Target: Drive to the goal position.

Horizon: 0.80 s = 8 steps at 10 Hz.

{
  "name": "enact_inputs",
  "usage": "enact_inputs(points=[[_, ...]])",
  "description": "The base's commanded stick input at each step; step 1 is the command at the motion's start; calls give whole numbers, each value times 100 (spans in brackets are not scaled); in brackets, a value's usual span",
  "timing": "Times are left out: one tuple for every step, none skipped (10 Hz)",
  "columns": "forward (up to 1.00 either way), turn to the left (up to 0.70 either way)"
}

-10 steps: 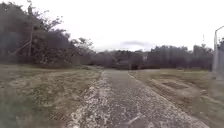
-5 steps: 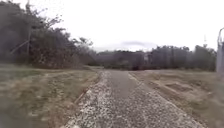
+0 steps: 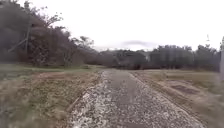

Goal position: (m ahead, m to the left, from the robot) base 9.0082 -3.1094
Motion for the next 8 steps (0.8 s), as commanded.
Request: enact_inputs(points=[[60, 0], [60, 0], [60, 0], [60, 0], [60, 0], [60, 0], [60, 0], [60, 0]])
